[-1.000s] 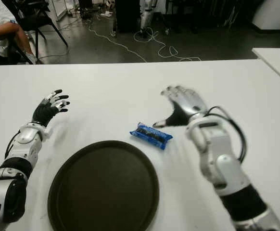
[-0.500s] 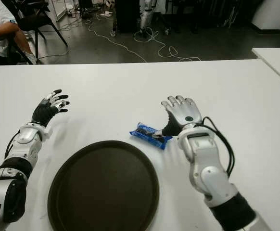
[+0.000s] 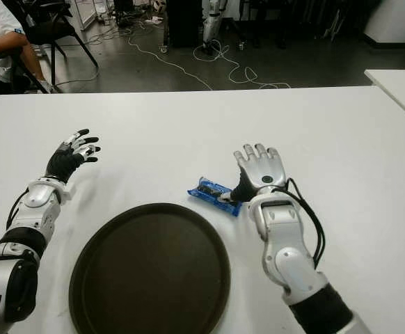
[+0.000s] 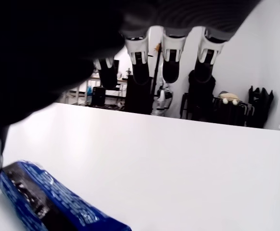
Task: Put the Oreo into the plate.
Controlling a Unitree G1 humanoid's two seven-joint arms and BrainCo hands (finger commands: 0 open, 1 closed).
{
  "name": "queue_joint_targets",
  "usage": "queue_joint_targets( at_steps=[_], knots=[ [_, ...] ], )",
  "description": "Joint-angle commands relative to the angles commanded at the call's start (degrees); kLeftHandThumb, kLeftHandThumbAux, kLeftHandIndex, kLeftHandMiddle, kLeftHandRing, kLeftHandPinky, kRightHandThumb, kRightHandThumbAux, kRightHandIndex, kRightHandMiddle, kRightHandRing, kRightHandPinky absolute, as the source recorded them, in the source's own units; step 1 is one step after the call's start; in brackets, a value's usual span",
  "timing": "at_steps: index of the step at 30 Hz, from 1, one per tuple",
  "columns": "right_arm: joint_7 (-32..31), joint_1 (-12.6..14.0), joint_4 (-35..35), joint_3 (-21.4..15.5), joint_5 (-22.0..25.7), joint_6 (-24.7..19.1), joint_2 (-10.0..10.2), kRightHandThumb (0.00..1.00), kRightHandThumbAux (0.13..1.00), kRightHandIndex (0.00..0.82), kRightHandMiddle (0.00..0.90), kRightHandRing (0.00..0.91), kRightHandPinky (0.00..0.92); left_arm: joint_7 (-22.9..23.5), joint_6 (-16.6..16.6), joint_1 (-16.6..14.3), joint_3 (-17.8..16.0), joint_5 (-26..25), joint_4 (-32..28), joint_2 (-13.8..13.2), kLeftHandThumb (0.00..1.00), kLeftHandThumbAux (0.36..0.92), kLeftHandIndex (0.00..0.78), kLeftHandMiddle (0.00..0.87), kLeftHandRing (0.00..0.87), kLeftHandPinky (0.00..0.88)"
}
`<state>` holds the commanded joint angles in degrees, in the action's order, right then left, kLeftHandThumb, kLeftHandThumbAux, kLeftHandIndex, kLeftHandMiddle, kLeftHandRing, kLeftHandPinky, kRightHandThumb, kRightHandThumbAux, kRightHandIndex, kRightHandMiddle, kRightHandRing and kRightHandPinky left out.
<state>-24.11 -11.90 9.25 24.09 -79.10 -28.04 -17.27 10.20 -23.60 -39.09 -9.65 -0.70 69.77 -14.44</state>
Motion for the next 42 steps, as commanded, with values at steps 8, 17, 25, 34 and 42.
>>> queue_joint_targets(
  at_steps=[8,17,25,34,42],
  knots=[
    [1.94,-0.39,-1.82,0.06,0.05,-0.61,1.25,0.0,0.433,0.009,0.028,0.0,0.0,-0.27,0.1,0.03,-0.16,-0.13,0.05,0.15,0.18,0.652,0.114,0.223,0.247,0.298],
    [3.93,-0.63,-3.56,-0.1,1.0,-0.25,1.72,0.0,0.43,0.025,0.053,0.019,0.0,-0.04,-0.07,0.05,-0.08,-0.07,0.08,0.15,0.199,0.659,0.109,0.219,0.24,0.299],
    [5.89,-2.05,-7.4,-0.38,2.85,0.31,1.85,0.0,0.432,0.029,0.054,0.025,0.0,-0.29,-0.13,0.07,0.16,0.18,-0.11,0.13,0.185,0.653,0.108,0.222,0.24,0.299],
    [7.98,-5.24,-14.79,-0.75,6.55,0.73,1.88,0.0,0.438,0.037,0.056,0.027,0.0,-0.31,0.04,0.01,0.2,0.17,-0.17,0.07,0.187,0.662,0.111,0.219,0.244,0.305],
    [9.24,-9.3,-24.14,-2.69,15.45,3.47,1.54,0.0,0.442,0.035,0.058,0.028,0.006,0.09,0.08,0.01,0.07,-0.07,-0.15,0.14,0.196,0.653,0.109,0.217,0.245,0.31]
  ],
)
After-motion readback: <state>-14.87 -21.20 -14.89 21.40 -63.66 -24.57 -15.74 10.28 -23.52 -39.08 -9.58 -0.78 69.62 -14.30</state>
